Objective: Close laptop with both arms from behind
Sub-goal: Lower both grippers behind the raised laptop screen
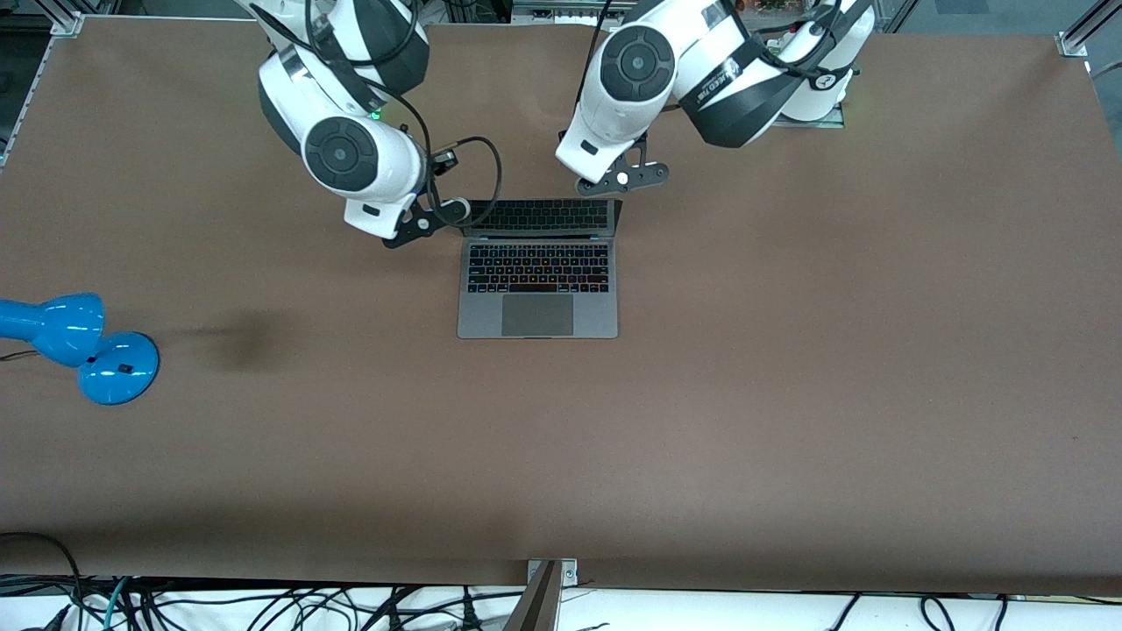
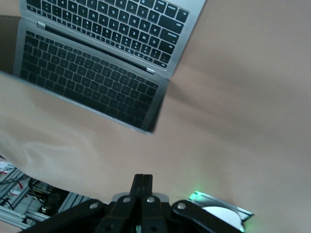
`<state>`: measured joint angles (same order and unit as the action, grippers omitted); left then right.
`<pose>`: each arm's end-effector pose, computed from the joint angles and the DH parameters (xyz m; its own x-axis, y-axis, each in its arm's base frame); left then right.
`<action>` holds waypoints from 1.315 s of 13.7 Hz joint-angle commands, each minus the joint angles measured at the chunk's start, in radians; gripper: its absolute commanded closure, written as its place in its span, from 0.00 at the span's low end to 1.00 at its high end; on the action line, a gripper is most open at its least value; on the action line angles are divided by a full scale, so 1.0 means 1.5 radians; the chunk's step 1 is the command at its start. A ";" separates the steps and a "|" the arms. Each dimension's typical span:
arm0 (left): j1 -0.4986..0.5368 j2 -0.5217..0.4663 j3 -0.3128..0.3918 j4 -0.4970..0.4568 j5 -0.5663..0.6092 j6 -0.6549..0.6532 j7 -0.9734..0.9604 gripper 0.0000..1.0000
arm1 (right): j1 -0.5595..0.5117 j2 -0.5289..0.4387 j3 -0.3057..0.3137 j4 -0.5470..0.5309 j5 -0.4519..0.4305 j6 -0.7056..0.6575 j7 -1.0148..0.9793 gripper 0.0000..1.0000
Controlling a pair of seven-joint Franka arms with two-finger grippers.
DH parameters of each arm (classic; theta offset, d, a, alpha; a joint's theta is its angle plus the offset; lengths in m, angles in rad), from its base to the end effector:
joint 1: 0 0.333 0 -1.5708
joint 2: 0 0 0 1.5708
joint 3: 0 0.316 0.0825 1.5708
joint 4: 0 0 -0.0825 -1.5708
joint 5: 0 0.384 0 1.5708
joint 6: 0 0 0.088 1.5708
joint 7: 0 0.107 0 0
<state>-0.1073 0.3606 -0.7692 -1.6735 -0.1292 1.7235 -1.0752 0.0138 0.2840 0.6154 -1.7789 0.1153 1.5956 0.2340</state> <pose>0.4178 -0.4497 0.4328 0.8821 0.2180 -0.4176 0.2329 -0.9724 -0.0157 0.4691 0.3295 0.3998 0.8125 0.3698 -0.4507 0.3323 -0.9289 -0.1633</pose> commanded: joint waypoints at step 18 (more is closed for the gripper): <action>0.022 0.127 0.063 -0.025 0.042 0.202 0.010 1.00 | 0.039 0.109 -0.017 0.032 -0.032 0.132 0.070 1.00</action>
<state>-0.0755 0.5313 -0.6885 -1.7270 -0.0919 2.0007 -1.0725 0.0737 0.4128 0.5935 -1.7618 0.0867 1.7755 0.3276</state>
